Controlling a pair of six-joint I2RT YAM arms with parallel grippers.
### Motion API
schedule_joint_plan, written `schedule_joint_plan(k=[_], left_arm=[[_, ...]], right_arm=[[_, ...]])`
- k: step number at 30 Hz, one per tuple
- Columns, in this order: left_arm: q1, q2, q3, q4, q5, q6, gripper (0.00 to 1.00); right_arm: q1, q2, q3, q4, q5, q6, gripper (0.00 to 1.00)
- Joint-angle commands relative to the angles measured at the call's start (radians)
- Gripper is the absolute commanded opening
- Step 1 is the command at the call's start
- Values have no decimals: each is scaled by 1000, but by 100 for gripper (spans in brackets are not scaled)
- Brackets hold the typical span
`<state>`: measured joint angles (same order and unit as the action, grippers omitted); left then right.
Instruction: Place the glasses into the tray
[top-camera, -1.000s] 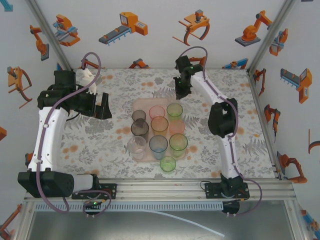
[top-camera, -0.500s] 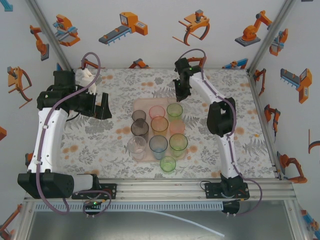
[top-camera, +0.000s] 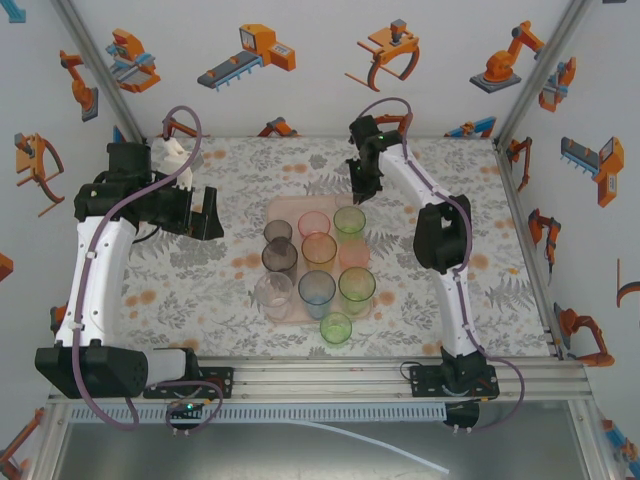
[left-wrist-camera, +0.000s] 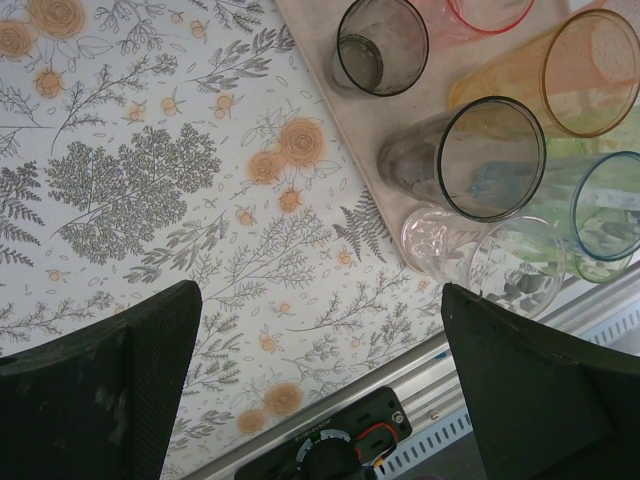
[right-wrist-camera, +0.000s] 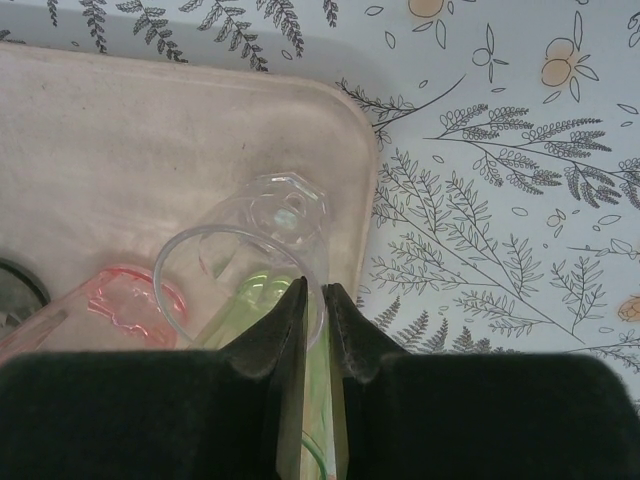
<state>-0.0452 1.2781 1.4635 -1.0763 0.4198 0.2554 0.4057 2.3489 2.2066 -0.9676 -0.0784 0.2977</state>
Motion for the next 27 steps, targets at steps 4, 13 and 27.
schedule_joint_plan(k=[4,13,27], left_arm=[[5,-26,-8,5,28,-10,97],[5,-29,-3,3,28,-11,97],[5,-36,3,1,33,-12,97]], right_arm=[[6,16,54,-36,-1,-14,21],[7,9,83,-57,18,-25,26],[4,-1,155,-102,50,-45,28]])
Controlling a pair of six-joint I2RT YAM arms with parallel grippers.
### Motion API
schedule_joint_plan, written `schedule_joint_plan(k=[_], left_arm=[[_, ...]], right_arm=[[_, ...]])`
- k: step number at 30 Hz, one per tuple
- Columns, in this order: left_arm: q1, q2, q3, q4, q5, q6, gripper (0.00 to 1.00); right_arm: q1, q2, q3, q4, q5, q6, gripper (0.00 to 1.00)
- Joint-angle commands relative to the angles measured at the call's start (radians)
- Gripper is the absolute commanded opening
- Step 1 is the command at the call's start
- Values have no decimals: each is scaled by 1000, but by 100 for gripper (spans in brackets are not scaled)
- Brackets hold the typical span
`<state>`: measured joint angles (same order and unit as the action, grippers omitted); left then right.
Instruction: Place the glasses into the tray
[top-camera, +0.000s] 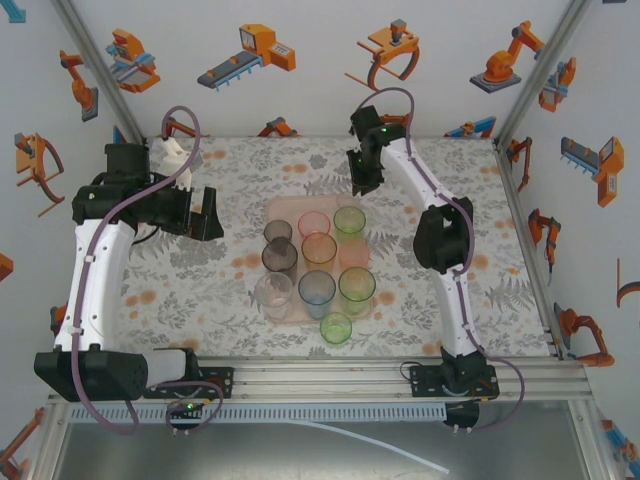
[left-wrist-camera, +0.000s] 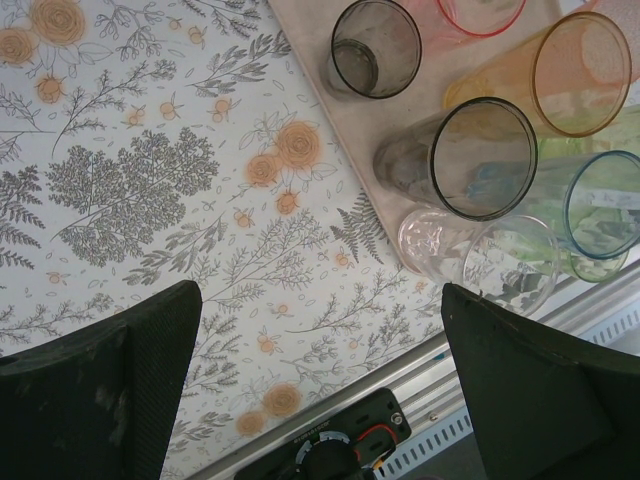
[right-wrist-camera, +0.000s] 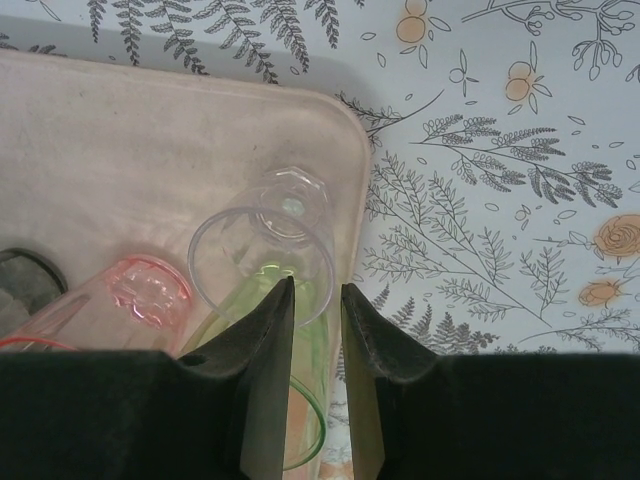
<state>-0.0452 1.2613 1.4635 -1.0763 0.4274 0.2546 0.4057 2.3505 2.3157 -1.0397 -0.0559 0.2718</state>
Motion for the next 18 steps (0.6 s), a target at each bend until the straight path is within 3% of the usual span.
schedule_joint_plan(k=[1,8,18], left_arm=[[4,-18,5,1,25,-12,97],[5,-36,14,-3,39,-19,97],[-6,-122,-9,2,77,-33,97]], right_arm=[[4,-8,53,-32,33,-20,28],[4,-165,50,-64,101,-13,28],[78,-714,-455,-28,159,97,26]])
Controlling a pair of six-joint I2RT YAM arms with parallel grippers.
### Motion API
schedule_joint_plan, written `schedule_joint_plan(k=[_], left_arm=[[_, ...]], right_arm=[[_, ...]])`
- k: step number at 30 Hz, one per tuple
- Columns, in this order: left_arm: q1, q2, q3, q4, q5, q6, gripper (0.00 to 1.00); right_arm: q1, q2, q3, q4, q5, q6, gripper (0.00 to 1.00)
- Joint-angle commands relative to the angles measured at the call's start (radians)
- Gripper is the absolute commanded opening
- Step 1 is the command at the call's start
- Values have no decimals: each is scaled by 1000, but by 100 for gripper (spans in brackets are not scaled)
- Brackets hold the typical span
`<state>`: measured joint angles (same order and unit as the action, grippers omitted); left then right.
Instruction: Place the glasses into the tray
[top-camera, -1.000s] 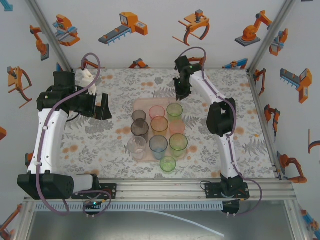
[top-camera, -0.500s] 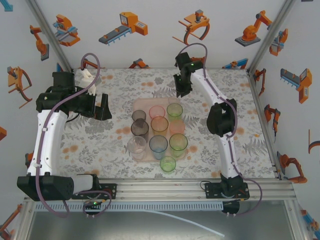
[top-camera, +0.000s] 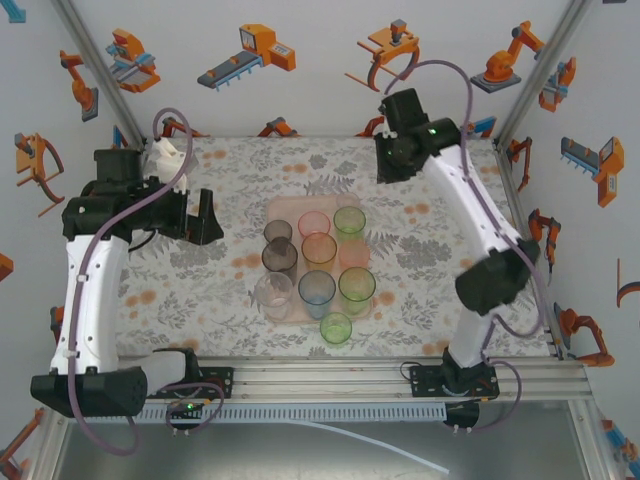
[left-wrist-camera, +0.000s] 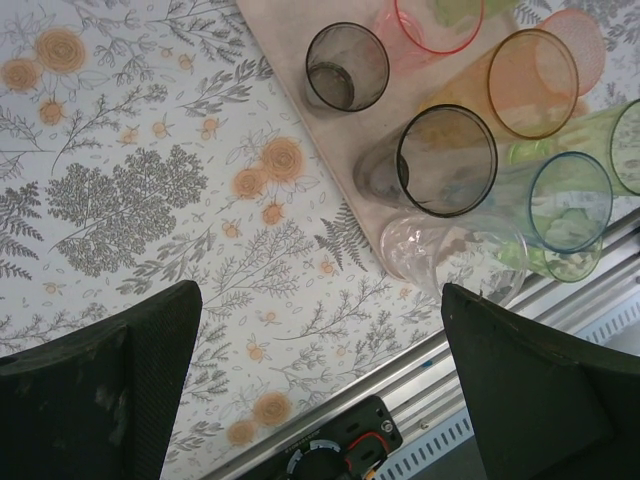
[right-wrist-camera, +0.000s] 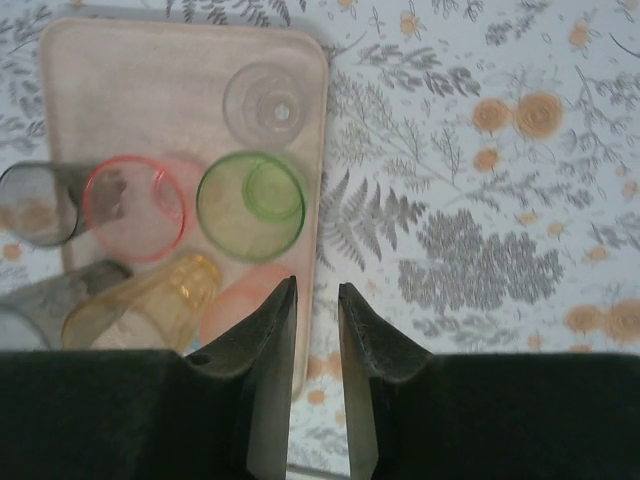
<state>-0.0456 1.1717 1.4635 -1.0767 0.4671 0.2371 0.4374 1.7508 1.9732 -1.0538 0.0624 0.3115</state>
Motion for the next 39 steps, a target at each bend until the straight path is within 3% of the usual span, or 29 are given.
schedule_joint_plan(k=[1,6,13,17,22,29,39], left_arm=[[-11,-39,-11,3,38,-15,97],[-27,-59,-30,17,48,-19,97],[-32,-77,-47,32,74,-45,97],[-31,-95,-64,38,64,-44,97],[-19,-117,-90,48,56,-45,97],[-8,-124,-95,48,58,-47,97],[3,-117,-91,50,72,-54,97]], right_arm=[[67,-156,-155,-21,57,69,25],[249,-375,-360,-70,162,159,25],[585,-581,-605,-82,266,357,25],[773,-614,-690,-56,338,483,26],[919,-529,-756,8,391,589,26],[980,-394,-820,117,371,678,28],[982,-361,-901,156,358,789,31]])
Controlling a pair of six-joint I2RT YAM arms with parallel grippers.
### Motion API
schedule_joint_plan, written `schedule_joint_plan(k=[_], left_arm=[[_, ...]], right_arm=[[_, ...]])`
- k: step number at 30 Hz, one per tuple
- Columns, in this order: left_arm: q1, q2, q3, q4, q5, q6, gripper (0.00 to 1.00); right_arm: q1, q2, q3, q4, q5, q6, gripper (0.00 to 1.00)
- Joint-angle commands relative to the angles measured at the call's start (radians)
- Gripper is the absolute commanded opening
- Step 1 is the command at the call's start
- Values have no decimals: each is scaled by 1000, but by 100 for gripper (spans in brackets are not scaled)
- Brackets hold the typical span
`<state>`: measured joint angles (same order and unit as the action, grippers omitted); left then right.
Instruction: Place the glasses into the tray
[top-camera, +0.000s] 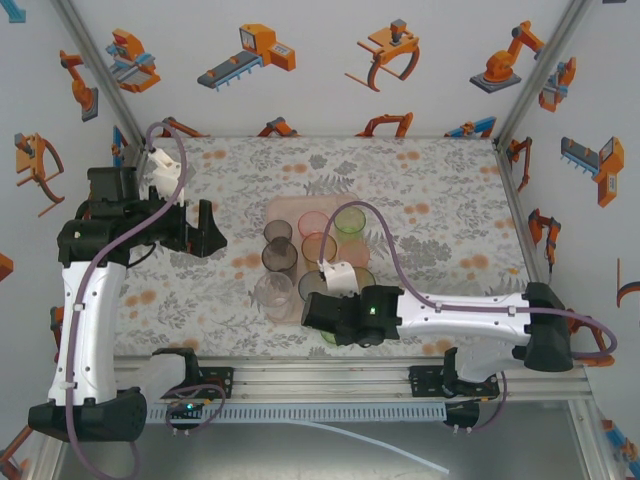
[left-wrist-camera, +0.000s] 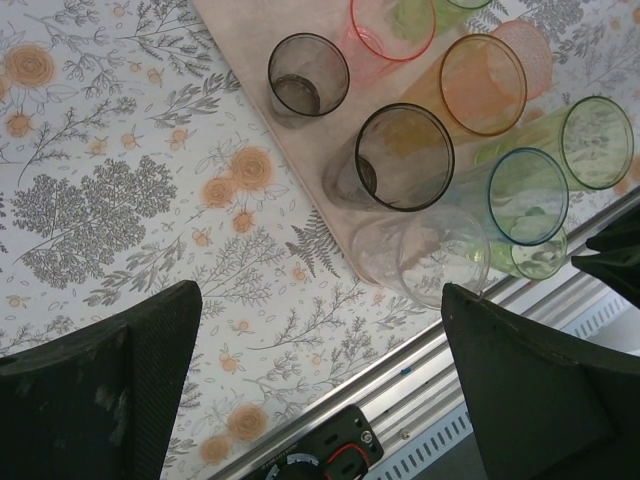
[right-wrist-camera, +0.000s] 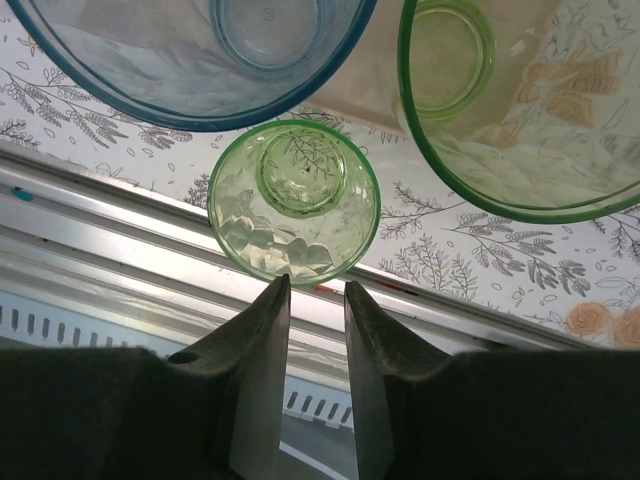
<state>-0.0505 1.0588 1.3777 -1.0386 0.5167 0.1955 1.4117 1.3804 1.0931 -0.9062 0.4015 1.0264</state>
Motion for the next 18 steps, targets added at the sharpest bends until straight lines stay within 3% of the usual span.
schedule_joint_plan(k=[1,18], left_arm=[[10,-4,-6,12,22,-12,97],[20,-14,-13,11,31,-16,97]], right_arm=[[7,12,-27,15,17,79,32],[12,13,-61,-41,100,169,34]])
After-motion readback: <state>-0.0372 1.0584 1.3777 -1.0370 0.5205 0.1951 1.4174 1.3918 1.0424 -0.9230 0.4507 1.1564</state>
